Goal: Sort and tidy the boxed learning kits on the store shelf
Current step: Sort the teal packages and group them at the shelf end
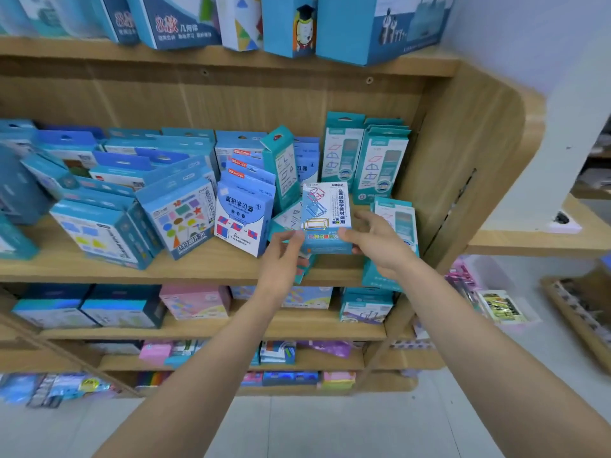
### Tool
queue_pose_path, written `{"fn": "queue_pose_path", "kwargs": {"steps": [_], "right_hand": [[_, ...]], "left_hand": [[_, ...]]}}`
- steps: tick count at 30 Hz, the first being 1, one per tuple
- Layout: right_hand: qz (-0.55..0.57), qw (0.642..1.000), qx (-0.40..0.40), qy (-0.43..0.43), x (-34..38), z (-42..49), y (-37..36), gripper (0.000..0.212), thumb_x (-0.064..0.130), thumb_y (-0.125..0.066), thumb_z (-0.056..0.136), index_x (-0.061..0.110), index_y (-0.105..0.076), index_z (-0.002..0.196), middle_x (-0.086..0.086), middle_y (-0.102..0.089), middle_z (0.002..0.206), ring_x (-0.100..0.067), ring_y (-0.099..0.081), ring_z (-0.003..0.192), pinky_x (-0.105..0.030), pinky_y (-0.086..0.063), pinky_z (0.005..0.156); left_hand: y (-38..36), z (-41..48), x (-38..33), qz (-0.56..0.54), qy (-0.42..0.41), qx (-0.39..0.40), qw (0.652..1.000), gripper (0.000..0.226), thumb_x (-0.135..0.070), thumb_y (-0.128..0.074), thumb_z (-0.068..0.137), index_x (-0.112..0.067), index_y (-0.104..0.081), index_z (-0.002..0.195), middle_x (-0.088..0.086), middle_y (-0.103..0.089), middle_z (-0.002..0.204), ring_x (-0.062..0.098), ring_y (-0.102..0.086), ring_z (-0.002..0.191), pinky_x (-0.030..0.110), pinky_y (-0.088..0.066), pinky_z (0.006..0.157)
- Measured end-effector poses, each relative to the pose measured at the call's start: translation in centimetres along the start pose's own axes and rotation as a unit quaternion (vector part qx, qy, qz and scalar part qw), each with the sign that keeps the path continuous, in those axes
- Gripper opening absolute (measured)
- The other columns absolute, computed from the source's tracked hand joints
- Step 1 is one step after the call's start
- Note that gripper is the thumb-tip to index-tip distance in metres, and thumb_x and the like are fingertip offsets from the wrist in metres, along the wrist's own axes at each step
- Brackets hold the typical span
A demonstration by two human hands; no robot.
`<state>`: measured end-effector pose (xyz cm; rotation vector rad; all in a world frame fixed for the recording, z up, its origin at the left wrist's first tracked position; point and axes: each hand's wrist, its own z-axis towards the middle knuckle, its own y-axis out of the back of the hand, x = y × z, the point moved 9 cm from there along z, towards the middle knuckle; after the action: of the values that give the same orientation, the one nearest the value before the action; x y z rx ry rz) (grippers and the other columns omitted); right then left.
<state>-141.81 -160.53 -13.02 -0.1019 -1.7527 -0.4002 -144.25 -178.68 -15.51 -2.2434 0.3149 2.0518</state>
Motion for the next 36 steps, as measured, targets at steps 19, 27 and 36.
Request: {"fn": "queue_pose_path", "kwargs": {"steps": [19,27,36], "right_hand": [[0.075,0.989,0.123,-0.042,-3.5,-6.8,-19.7,0.058,0.007,-0.065,0.088,0.011,-0.040,0.140,-0.007,-0.060,0.128,-0.014,-0.062,0.094,-0.020,-0.049,0.056],[0.218,0.968,0.001,-0.127,-4.8,-9.0,-25.3,0.025,0.005,-0.069,0.084,0.005,-0.058,0.106,-0.012,-0.068,0.097,-0.016,-0.063,0.066,-0.020,-0.053,0.052],[0.234,0.963,-0.018,-0.135,-4.6,-7.0,-29.9,0.027,0.005,-0.056,0.094,-0.005,-0.054,0.119,-0.018,-0.069,0.101,-0.021,-0.069,0.078,-0.028,-0.059,0.072]], "left_hand": [[18.5,-5.0,6.3,-0.005,0.049,-0.038,0.998,0.036,-0.043,-0.054,0.094,-0.009,-0.062,0.104,0.004,-0.067,0.082,0.016,-0.062,0.062,0.029,-0.046,0.060],[23.6,-4.0,8.1,-0.039,0.073,-0.052,0.995,0.029,-0.036,-0.055,0.094,-0.010,-0.055,0.107,0.009,-0.064,0.092,0.024,-0.061,0.063,0.033,-0.050,0.058],[24.6,-3.0,6.4,0.089,-0.052,0.011,0.995,0.053,-0.023,-0.068,0.083,-0.020,-0.048,0.132,-0.005,-0.058,0.119,0.004,-0.061,0.096,0.033,-0.054,0.084]]}}
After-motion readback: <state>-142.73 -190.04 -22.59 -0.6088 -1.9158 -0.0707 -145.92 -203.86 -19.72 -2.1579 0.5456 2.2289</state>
